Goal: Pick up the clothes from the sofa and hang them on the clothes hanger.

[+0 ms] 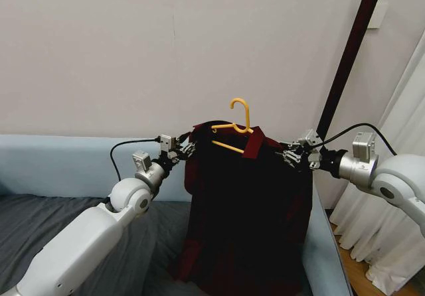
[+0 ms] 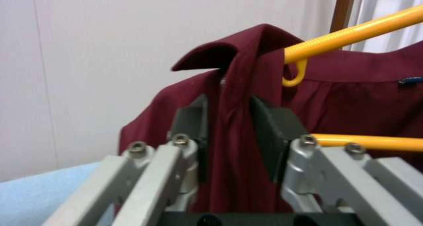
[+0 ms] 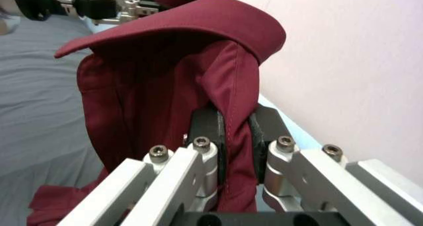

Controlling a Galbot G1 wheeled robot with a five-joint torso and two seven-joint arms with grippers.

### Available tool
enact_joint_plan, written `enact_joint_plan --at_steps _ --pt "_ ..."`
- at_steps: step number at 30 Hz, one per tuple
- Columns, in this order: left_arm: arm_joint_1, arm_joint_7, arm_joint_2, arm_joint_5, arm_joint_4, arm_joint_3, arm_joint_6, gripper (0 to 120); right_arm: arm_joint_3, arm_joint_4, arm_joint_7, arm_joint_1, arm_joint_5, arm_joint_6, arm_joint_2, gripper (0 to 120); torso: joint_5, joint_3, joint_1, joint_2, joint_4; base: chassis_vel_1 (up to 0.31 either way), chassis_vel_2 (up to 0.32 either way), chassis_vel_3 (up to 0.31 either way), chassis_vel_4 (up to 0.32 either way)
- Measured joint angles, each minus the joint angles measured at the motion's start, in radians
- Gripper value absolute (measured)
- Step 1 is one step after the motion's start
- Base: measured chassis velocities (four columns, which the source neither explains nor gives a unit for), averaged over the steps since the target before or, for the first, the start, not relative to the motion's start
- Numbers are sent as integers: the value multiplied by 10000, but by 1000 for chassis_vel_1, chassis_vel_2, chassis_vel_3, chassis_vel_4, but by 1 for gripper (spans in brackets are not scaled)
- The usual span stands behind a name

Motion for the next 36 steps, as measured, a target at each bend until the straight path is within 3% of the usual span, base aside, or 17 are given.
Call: enact_joint_plan --at_steps 4,12,20,36 --pt "-73 1 -87 -1 24 32 -79 11 2 35 -13 -13 -38 0 -24 8 1 -1 0 0 -1 0 0 0 0" --pt "102 41 156 -6 -487 -173 -151 0 -95 -253 135 -53 -173 1 104 8 1 0 0 0 3 0 0 0 0" --pt "-171 108 113 -14 -1208 209 -97 0 -226 -271 175 -85 -284 8 267 8 2 -1 1 0 -1 0 0 0 0" --pt "169 441 -188 124 -1778 915 -38 0 -127 -446 447 -124 613 246 157 8 1 -1 0 0 -1 0 0 0 0"
